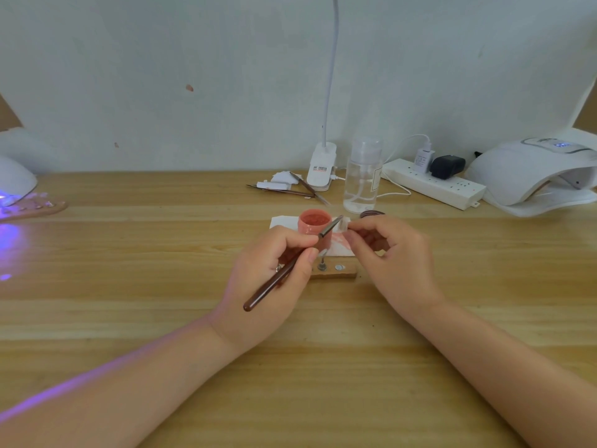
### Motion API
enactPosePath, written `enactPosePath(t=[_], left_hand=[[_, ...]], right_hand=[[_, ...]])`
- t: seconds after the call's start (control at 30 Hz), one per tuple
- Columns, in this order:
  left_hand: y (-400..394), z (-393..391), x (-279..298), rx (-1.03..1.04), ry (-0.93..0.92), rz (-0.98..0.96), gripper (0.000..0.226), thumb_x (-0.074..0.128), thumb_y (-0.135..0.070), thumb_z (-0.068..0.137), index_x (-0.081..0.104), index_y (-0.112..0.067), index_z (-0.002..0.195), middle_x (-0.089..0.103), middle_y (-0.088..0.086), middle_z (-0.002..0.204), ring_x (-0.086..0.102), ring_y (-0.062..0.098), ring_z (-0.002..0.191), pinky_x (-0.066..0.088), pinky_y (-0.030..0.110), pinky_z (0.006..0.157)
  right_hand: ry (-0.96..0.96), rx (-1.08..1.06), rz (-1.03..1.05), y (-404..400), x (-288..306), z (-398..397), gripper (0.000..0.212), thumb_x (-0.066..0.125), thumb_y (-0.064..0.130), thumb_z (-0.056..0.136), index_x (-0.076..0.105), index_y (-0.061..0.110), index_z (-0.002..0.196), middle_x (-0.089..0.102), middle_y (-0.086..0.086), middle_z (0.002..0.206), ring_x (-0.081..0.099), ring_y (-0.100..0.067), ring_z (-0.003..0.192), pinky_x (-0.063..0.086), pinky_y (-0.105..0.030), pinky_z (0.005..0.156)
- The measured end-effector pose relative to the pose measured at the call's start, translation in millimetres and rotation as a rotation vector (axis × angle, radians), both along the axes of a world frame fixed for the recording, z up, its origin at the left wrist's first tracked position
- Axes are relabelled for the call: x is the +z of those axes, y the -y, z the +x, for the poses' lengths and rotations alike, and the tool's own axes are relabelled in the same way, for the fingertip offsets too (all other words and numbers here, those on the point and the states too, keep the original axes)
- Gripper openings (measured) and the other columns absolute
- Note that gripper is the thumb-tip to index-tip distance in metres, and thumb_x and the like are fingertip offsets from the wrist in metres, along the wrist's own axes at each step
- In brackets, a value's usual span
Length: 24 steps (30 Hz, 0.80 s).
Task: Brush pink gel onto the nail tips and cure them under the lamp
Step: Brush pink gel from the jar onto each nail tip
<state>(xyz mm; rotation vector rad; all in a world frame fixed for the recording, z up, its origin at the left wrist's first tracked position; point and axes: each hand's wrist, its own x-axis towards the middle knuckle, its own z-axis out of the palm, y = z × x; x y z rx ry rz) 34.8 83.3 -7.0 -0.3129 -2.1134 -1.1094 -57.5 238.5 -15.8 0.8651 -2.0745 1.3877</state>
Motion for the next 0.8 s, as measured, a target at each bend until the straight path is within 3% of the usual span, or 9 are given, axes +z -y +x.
enactPosePath(t=[0.33, 0.53, 0.67, 0.8], left_hand=[[-0.1, 0.5, 0.1, -0.021, 0.022, 0.015, 0.017, 0.059, -0.017, 0.086, 0.059, -0.033, 0.092, 0.063, -0.029, 0.079, 0.057, -0.009, 0.071, 0.038, 0.004, 0.067], [1.7, 2.1, -1.2, -0.055, 0.031, 0.058, 0.015, 0.057, -0.014, 0.085, 0.061, -0.028, 0.089, 0.063, -0.012, 0.071, 0.057, -0.002, 0.067, 0.041, 0.008, 0.063], [3.3, 1.6, -1.6, -0.079, 0.031, 0.044, 0.004, 0.056, -0.023, 0.087, 0.06, -0.026, 0.087, 0.06, -0.008, 0.073, 0.053, -0.002, 0.064, 0.038, 0.008, 0.061], [5.2, 2.1, -1.8, -0.102, 0.01, 0.014, 0.009, 0.051, -0.025, 0.086, 0.057, -0.021, 0.083, 0.056, -0.007, 0.072, 0.049, -0.003, 0.059, 0.035, 0.005, 0.058]], right_hand=[[0.003, 0.001, -0.001, -0.1, -0.1, 0.4, 0.03, 0.072, 0.007, 0.081, 0.063, 0.035, 0.085, 0.064, 0.013, 0.076, 0.058, -0.007, 0.071, 0.049, -0.021, 0.062], [0.011, 0.001, 0.014, -1.1, -0.9, -0.7, 0.026, 0.072, 0.009, 0.082, 0.064, 0.033, 0.086, 0.065, 0.011, 0.076, 0.058, -0.006, 0.07, 0.049, -0.019, 0.062], [0.019, 0.003, 0.02, -1.3, -2.1, -2.2, 0.023, 0.071, 0.009, 0.082, 0.066, 0.031, 0.086, 0.065, 0.01, 0.076, 0.059, -0.005, 0.07, 0.049, -0.015, 0.062], [0.044, 0.012, 0.021, -1.4, -2.4, -2.4, 0.023, 0.071, 0.01, 0.082, 0.066, 0.032, 0.086, 0.065, 0.013, 0.076, 0.058, -0.003, 0.069, 0.047, -0.011, 0.062]])
